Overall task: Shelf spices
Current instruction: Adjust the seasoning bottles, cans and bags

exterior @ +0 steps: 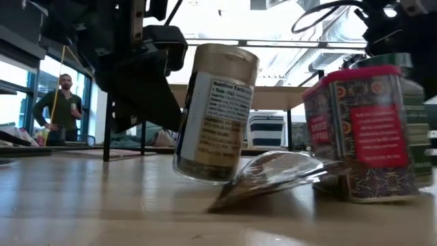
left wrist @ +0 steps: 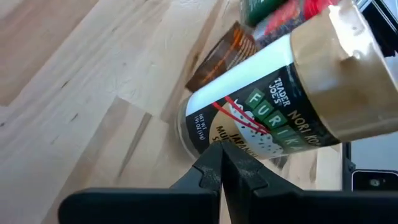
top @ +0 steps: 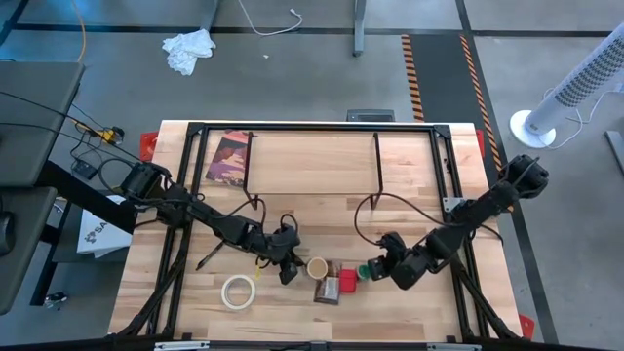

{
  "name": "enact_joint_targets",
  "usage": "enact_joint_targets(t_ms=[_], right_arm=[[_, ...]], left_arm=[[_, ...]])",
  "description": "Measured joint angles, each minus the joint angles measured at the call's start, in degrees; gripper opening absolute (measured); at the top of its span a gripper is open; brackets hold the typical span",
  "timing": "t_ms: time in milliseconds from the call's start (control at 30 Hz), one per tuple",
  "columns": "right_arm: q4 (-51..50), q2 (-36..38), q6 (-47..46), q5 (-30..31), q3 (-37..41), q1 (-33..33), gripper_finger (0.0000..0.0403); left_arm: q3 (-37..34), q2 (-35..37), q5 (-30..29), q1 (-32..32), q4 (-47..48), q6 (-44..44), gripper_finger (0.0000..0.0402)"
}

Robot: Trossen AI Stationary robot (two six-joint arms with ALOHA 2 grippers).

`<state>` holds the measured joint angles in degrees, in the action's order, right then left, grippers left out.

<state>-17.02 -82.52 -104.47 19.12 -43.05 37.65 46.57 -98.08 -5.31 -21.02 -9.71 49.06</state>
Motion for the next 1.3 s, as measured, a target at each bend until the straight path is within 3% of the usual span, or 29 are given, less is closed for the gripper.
enact_joint_targets(t_ms=[467,867,1300], right_arm=[[0.57,0.44,4.49,-1.73,0.01,-1.52,0.0000],[0.19,0.45,8.19,-1.11,0.02,-1.67,0.0000],[-13.10,8.10,10.93,3.57,0.04,-1.67,0.0000]], left_arm=[[0.00,-0.02,3.23,0.00,1.63,-0.28,0.0000],[0.04,1.23,1.71,0.12,-0.92,-0.32,0.0000],[0.02,9.85,-1.90,3.52,1.18,-6.12,0.0000]])
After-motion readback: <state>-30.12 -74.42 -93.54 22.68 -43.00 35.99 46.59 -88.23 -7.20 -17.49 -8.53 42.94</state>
